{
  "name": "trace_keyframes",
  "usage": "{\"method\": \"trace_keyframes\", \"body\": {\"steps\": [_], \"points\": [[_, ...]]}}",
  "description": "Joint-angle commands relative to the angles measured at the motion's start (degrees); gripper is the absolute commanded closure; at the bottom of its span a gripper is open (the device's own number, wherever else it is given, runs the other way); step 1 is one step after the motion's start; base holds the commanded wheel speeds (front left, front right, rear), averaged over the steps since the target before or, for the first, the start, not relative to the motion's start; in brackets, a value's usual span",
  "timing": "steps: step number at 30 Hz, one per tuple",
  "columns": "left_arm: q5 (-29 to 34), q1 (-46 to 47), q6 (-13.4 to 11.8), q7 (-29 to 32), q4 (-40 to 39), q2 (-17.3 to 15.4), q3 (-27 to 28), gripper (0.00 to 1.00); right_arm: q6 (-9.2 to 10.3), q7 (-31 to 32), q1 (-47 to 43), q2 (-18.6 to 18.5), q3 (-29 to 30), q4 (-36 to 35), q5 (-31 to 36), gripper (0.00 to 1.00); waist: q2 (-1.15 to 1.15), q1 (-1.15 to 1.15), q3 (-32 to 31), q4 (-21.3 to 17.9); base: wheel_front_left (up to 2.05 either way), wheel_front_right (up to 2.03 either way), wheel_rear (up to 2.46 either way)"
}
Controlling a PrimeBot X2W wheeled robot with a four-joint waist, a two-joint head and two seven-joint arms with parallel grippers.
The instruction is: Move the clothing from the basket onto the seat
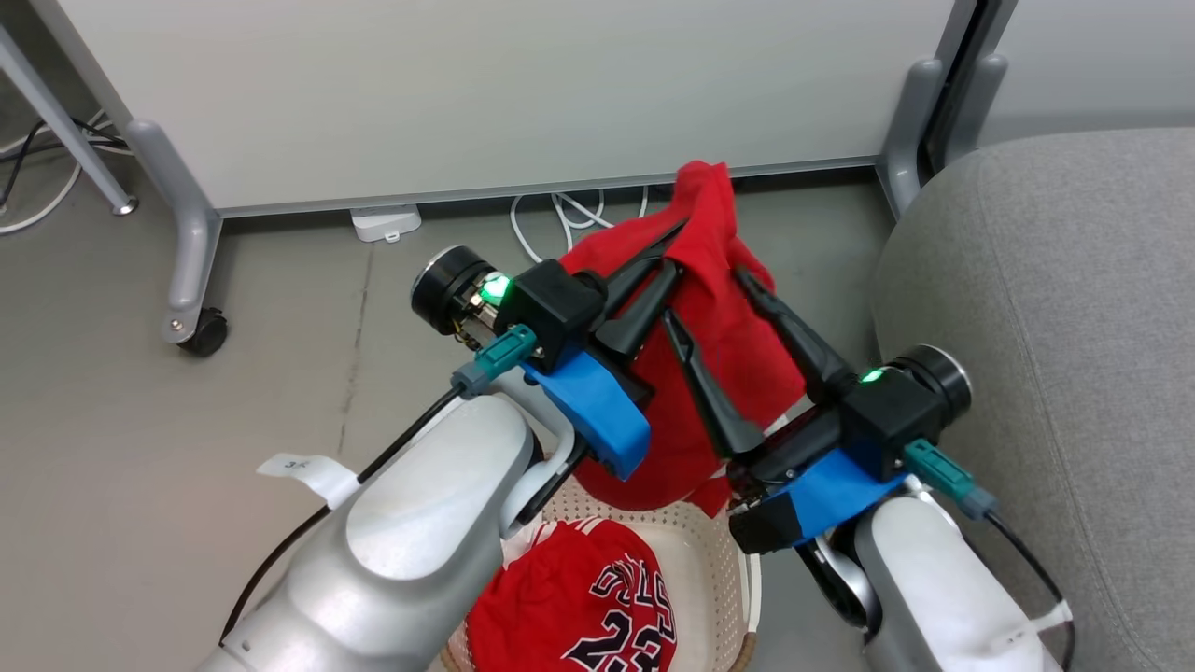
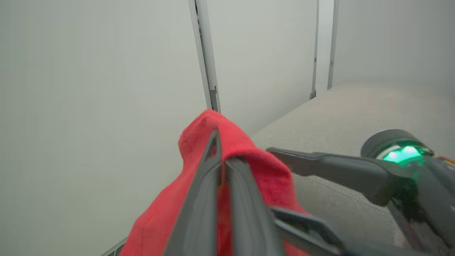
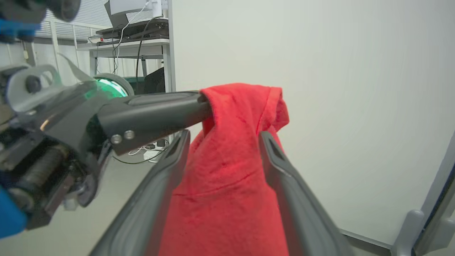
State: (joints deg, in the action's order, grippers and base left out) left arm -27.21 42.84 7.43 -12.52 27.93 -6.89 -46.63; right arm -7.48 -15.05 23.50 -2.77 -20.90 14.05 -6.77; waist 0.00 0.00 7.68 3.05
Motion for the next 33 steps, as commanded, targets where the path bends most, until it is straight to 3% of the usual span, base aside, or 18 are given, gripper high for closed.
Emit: {"method": "trace_keyframes", "body": {"steps": [1,14,15,16,33], "points": [[-0.1,1.0,0.1,-0.3,-0.3,0.2,-0.1,1.0,-0.03,-0.2,1.2,-0.2,-0.4,1.2,0.2,0.0,0.0,0.0,0.0,0.2,0.0,0.0,0.0],[-0.6,1.8,0.1,-0.8,-0.9,1.3,-2.4,1.0,-0.03,-0.2,4.3,-0.2,0.7,12.0,0.1,0.0,0.0,0.0,0.2,1.1,0.0,0.0,0.0],[-0.6,1.8,0.1,-0.8,-0.9,1.3,-2.6,1.0,-0.03,-0.2,4.4,-0.2,0.3,12.7,-0.5,0.75,0.0,0.0,0.2,1.2,0.0,0.0,0.0],[-0.7,1.9,0.1,-0.8,-0.9,1.3,-2.7,1.0,-0.03,-0.2,4.8,-0.2,0.1,13.1,-0.8,1.0,0.0,0.0,0.2,1.2,0.0,0.0,0.0],[-1.4,1.8,-0.2,-1.4,0.1,1.0,-3.2,1.0,-0.03,-0.2,4.7,-0.2,-0.8,13.5,-3.0,1.0,0.0,0.0,-0.2,1.0,0.0,0.0,0.0]]}}
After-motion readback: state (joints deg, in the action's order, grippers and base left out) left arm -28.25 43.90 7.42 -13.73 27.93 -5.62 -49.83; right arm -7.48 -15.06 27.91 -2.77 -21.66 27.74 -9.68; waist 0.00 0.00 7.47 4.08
